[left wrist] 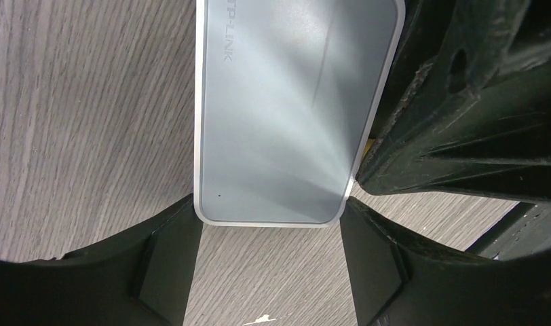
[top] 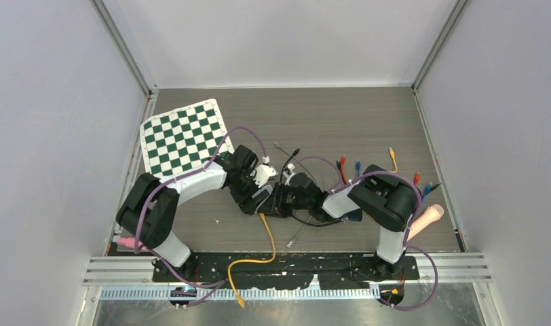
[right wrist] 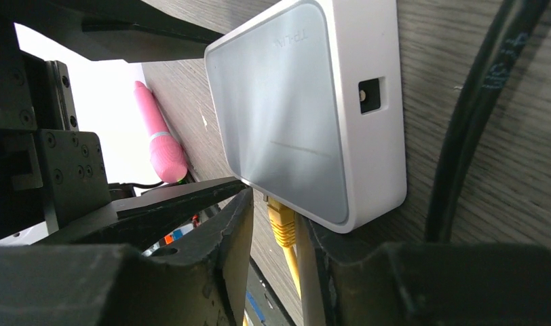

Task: Pull the plug from the switch port
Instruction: Pull the connector from the switch port.

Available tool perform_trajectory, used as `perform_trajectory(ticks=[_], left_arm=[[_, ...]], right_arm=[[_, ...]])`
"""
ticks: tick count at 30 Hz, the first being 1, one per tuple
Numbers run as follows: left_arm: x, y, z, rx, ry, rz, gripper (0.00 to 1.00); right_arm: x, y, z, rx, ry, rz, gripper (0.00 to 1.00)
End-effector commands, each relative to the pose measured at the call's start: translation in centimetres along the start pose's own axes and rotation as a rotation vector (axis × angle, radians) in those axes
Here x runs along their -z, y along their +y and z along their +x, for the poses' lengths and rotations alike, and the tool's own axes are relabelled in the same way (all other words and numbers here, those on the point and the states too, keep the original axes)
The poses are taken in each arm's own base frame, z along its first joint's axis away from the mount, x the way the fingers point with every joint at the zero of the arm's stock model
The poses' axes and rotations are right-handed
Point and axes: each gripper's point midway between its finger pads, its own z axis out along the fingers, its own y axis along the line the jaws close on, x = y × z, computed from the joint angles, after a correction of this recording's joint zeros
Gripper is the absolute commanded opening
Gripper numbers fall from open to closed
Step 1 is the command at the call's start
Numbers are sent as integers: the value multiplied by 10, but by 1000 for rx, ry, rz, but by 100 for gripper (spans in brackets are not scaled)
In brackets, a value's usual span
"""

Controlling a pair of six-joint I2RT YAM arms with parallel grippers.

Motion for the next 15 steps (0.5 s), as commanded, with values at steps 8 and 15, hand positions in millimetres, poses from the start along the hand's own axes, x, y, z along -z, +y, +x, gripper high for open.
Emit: perform_trajectory(ticks=[8, 15], left_arm=[[2, -7, -11, -10, -39, 39, 64], [2, -7, -12, -11, -39, 38, 63]], right_arm=[[-3, -8, 0, 14, -7, 38, 19], [-1, -12, 0, 59, -3, 68, 5]])
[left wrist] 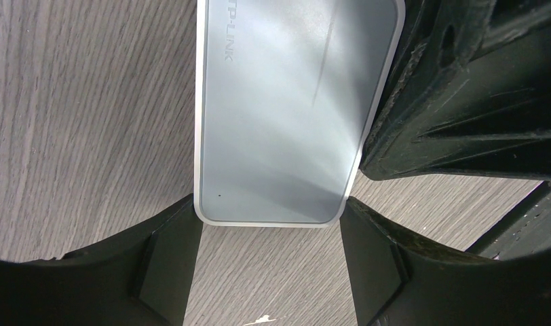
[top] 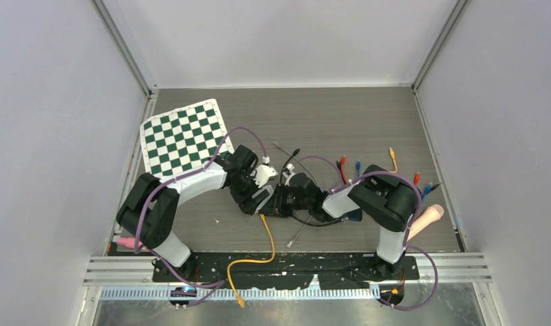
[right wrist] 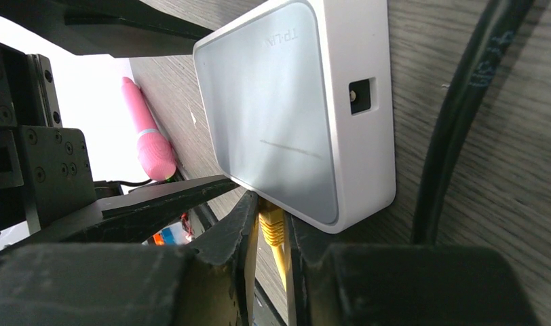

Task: Pull the plug from the switch port
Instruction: Pull the connector from the switch port.

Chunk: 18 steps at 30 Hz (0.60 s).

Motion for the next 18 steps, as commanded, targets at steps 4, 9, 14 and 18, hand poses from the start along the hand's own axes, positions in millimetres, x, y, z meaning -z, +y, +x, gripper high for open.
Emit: perform_trajectory(ticks=[4, 9, 14, 18], left_arm=[[2, -6, -11, -9, -36, 36, 63], [2, -6, -10, -6, -34, 34, 63], [1, -6, -10, -7, -34, 31, 62], [1, -5, -11, -5, -34, 27, 62]], right_arm=[[-1, -14, 1, 85, 20, 100, 5], [0, 14, 6, 31, 25, -98, 5], [-4, -3, 8, 20, 30, -40, 5], [2, -12, -3, 116, 1, 80, 5]])
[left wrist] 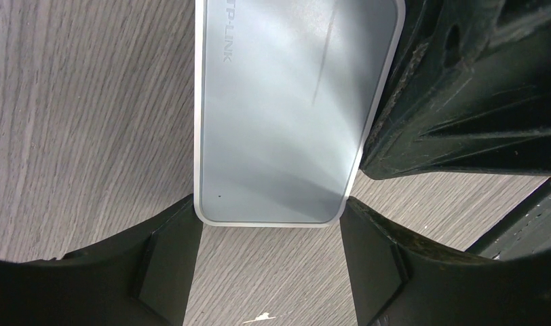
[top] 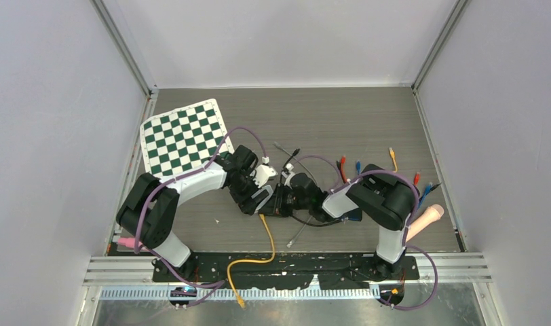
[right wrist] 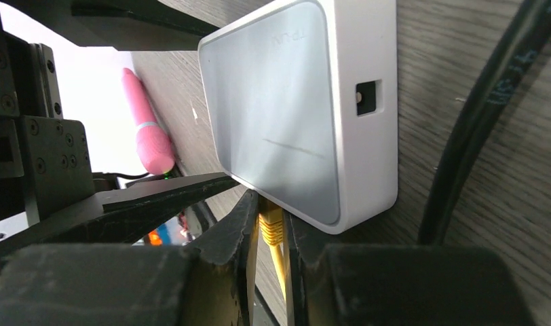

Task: Pull the plug from the switch port
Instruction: Pull the connector from the switch port.

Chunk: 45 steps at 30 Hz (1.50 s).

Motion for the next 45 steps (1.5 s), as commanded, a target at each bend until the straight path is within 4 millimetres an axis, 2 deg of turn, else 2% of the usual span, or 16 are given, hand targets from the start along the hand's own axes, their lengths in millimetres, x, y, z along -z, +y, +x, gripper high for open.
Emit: perform_trajectory(ticks=[1, 4, 6, 7, 8, 10, 16, 19, 21, 26, 28, 30, 35, 39, 43, 45], left_arm=[[1, -5, -12, -7, -39, 32, 62], [1, -5, -12, -6, -40, 30, 62], [1, -5, -12, -7, -39, 33, 62], [1, -5, -12, -6, -39, 32, 62], [1, -6, -12, -6, -39, 34, 62], [1, -6, -12, -5, -40, 34, 62], [1, -6, -12, -9, -41, 36, 62], [1, -6, -12, -8, -41, 36, 62], [2, -6, -12, -9, -44, 34, 62], [1, -6, -12, -8, -40, 36, 61], [1, -6, -12, -8, -39, 36, 61], [1, -5, -12, -7, -39, 34, 62], [1, -6, -12, -8, -39, 34, 61], [1, -5, -12, -7, -40, 35, 61], [2, -8, -13, -15, -47, 45, 61], [4, -12, -13, -27, -62, 62, 61]], right_arm=[[6, -19, -4, 99, 4, 177, 5], [11, -29, -5, 133, 18, 259, 5], [9, -23, -2, 102, 19, 208, 5], [9, -25, 4, 62, 33, 192, 8], [6, -15, 0, 62, 13, 134, 15], [5, -14, 4, 29, 19, 107, 25], [-3, -21, 0, -5, 18, 137, 40], [-9, -31, -2, -18, 11, 173, 41], [-10, -35, -1, -23, 8, 180, 35], [-6, -38, -3, 3, -3, 201, 12], [-3, -39, -4, 30, -4, 215, 6], [3, -40, -4, 100, 15, 249, 5], [7, -37, -1, 141, 35, 245, 5], [7, -35, 6, 64, 35, 184, 6], [0, -32, 3, -28, 5, 97, 31], [-1, -35, 2, -48, 2, 102, 34]])
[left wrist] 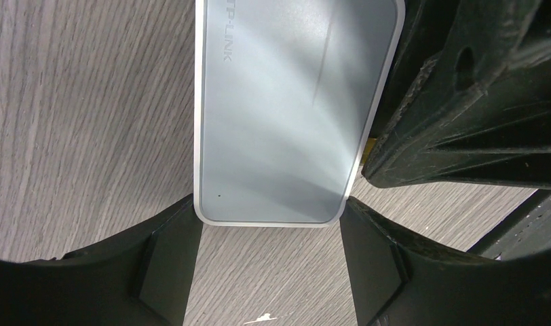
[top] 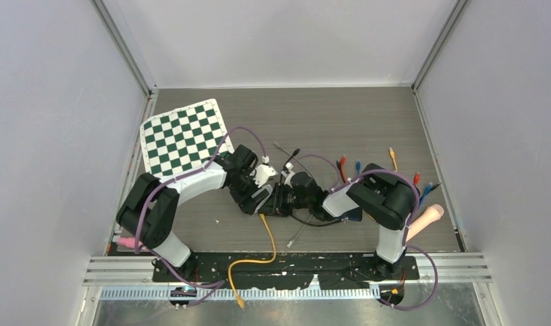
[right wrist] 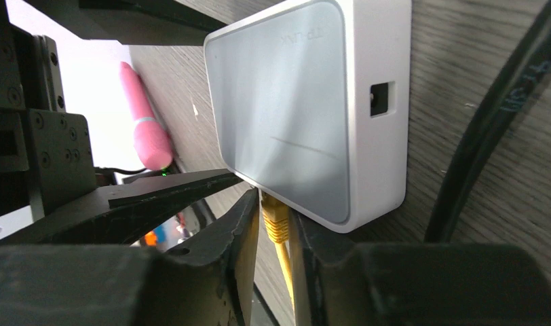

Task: Pull the plug from the switch port
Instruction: Pull the connector from the switch port.

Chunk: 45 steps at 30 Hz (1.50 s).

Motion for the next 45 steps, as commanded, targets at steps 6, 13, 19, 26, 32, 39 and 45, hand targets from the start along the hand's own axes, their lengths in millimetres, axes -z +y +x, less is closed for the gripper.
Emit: perform_trajectory(ticks=[6, 13, 19, 26, 32, 39, 45], left_arm=[[5, -18, -14, -39, -64, 96, 60], [5, -20, -13, -45, -64, 111, 60], [6, -21, -13, -46, -64, 119, 59], [10, -17, -15, -6, -87, 152, 59], [9, -17, -15, -2, -84, 154, 58], [7, -14, -14, 5, -71, 145, 58], [6, -11, -14, 13, -65, 124, 58]], right_arm=[[-3, -36, 4, -90, -14, 97, 35], [-6, -35, 4, -84, -8, 96, 37], [0, -41, -2, -39, -28, 166, 39], [5, -22, 6, -125, -20, 63, 44], [10, -28, 10, -143, -33, 70, 42], [2, -7, 4, -143, -24, -17, 33], [1, -6, 5, -143, -15, -26, 17]])
